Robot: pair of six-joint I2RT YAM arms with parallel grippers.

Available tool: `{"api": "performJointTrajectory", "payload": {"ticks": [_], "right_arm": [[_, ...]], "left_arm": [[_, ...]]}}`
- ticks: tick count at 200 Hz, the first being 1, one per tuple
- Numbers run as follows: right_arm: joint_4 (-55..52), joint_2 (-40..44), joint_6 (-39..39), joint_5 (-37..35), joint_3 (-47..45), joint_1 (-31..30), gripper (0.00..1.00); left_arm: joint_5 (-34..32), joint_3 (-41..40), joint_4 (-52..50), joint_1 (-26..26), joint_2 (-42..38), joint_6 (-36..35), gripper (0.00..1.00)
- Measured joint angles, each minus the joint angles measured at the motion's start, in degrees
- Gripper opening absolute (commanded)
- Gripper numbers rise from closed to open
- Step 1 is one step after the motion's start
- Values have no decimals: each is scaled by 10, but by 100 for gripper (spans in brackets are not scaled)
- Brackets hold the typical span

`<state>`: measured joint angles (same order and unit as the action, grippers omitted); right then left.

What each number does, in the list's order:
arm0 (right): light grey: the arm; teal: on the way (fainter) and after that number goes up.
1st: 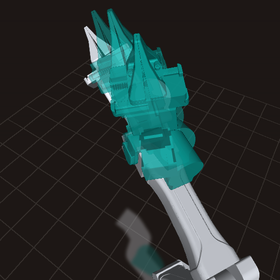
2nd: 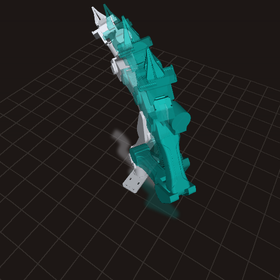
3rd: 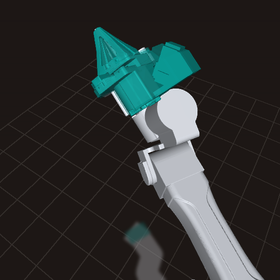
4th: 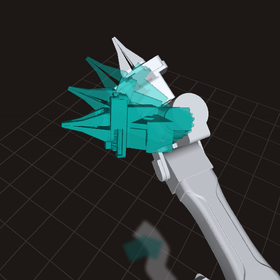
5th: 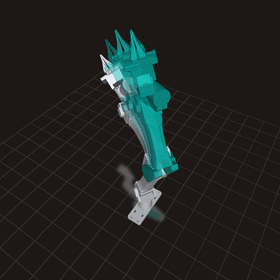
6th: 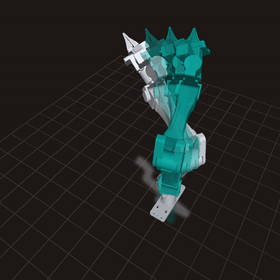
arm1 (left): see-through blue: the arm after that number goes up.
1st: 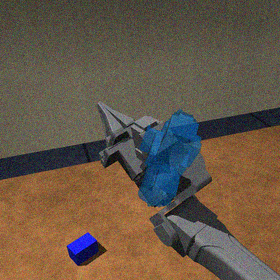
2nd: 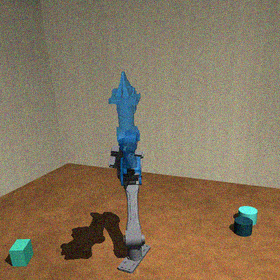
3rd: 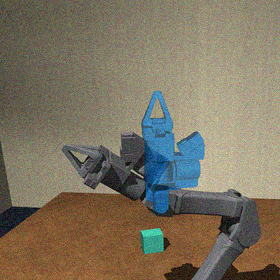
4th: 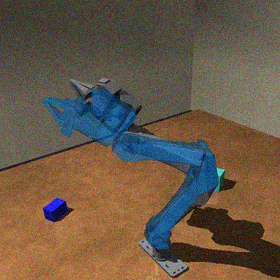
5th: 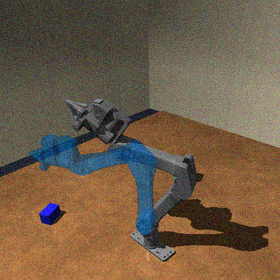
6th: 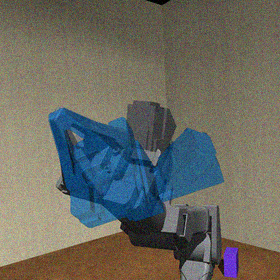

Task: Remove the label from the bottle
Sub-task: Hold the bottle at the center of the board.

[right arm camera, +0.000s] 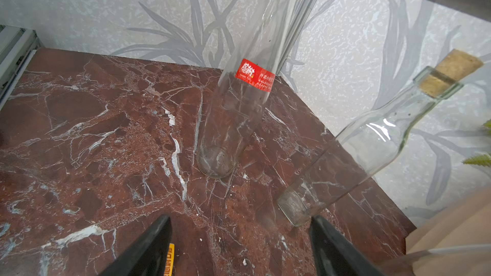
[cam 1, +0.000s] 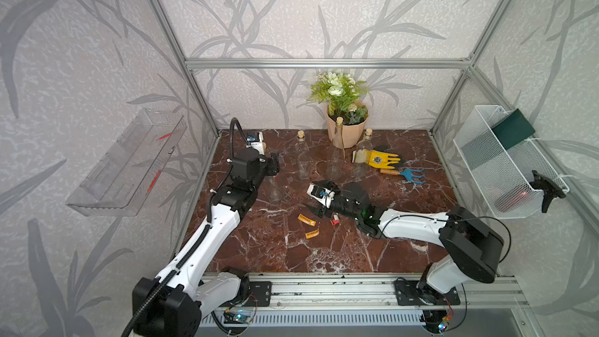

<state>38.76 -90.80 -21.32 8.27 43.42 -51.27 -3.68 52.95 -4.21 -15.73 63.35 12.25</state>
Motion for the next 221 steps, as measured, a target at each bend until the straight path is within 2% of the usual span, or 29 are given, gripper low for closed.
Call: {"api": "performJointTrajectory", "payload": {"ticks": [26,55,75,101,141,183,221], "right_arm": [[-3,0,0,2,0,0,83],[-5,1,0,3,0,0,83],[-5,1,0,3,0,0,83],[-5,1,0,4,0,0,83],[-5,1,0,5,0,0,83],[1,1,11,14,0,0,75],[57,-7,55,19,3,-2,63]], "left_arm": [[-1,-12,15,4,0,2,63],[-10,-17,26,6,3,3,52],[-20,-17,30,8,7,10,39],[-40,-16,35,9,12,9,28],[-56,-16,36,12,13,24,0],[-92,-1,2,4,13,39,0],[-213,21,-58,-44,14,49,0]]}}
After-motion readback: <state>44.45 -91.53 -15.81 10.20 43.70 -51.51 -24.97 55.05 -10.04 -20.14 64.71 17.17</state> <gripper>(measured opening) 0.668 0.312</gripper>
